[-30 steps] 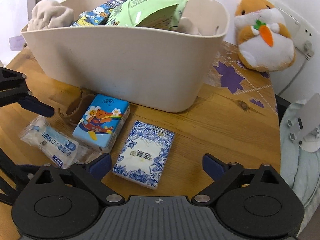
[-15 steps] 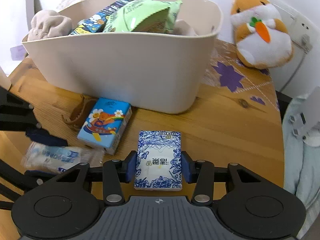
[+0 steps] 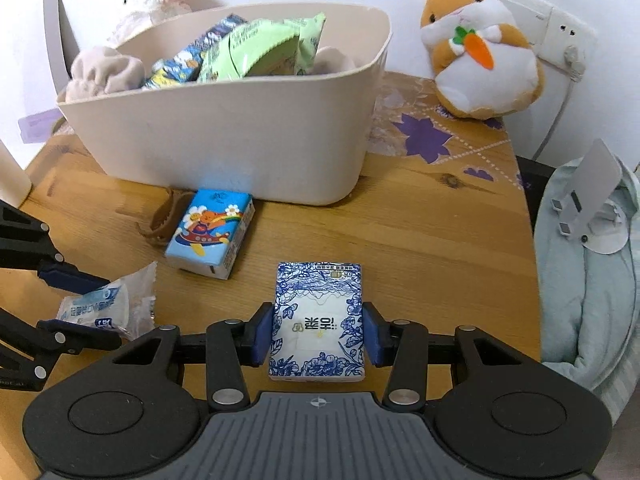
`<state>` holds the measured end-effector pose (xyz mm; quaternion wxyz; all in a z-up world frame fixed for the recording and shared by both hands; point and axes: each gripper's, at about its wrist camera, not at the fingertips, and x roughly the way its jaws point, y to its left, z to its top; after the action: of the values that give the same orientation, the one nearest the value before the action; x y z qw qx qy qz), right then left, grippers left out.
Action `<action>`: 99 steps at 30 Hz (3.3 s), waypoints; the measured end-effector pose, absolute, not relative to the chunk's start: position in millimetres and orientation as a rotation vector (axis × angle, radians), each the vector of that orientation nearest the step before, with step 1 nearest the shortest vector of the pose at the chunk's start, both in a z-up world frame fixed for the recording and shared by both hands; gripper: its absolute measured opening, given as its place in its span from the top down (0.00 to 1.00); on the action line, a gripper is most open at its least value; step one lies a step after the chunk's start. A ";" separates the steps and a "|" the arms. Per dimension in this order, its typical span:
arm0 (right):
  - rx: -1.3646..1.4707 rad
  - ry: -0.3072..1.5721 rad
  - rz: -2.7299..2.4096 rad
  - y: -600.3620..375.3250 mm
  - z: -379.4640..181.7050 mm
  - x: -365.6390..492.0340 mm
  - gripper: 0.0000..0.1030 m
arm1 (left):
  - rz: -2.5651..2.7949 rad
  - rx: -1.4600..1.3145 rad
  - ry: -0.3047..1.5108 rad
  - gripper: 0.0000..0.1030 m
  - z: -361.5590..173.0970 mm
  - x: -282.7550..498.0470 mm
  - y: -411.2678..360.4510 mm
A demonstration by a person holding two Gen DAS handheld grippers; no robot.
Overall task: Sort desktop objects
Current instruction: 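Grasp the wrapped bread snack with the left tool while the right grasps the blue-and-white tissue pack, then carry the bread snack and tissue pack over the basket and open both tools, then grasp the brown hair clip with the left tool while the right grasps the cartoon tissue pack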
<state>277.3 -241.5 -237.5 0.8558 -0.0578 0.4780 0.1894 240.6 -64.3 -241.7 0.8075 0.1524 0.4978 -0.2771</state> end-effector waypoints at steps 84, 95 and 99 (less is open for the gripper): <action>-0.079 0.621 0.432 -202.9 -122.4 357.0 0.07 | 0.001 0.100 0.702 0.21 -136.4 338.2 -6.2; -0.168 0.667 0.430 -215.7 -153.8 305.4 0.00 | 0.000 0.098 0.720 0.20 -150.0 278.3 -23.1; -0.167 0.744 0.440 -210.4 -178.4 295.8 0.00 | 0.015 0.075 0.781 0.20 -167.6 269.7 -26.7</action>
<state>295.8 -210.4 -178.4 0.9046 -0.0808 0.3602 0.2131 269.7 -26.7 -167.6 0.9240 0.0368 0.3806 0.0074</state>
